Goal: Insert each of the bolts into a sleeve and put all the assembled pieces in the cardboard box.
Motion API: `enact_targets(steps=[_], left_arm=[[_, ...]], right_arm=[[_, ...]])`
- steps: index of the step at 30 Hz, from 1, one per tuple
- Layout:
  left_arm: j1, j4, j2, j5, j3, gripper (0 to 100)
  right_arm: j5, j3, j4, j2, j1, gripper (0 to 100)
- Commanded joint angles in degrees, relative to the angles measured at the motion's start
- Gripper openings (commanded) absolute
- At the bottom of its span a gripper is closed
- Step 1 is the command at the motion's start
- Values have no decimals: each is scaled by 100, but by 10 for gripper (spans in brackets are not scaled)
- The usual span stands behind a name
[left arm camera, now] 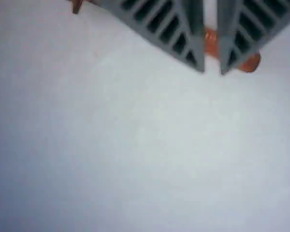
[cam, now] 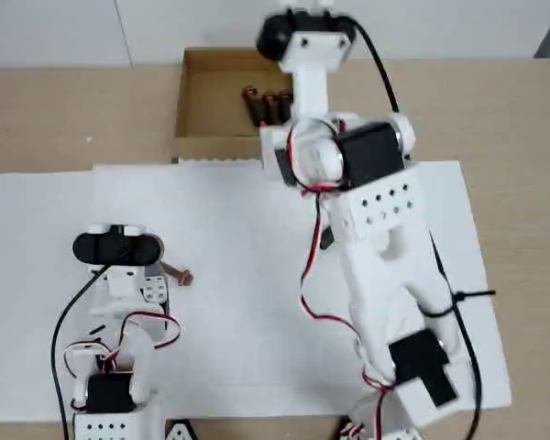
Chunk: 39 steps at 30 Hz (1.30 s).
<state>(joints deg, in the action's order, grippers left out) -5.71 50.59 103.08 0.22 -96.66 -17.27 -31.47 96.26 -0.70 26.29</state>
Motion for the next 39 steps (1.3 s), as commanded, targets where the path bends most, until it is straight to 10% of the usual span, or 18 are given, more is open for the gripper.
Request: enact_targets(steps=[1,39], left_arm=[[18,18,53,18,40,6],[-18,18,53,53,40,6]], right_arm=[[-369,923,-31,-637,-136,97],[-1600,4273,-2000,-567,-743,193]])
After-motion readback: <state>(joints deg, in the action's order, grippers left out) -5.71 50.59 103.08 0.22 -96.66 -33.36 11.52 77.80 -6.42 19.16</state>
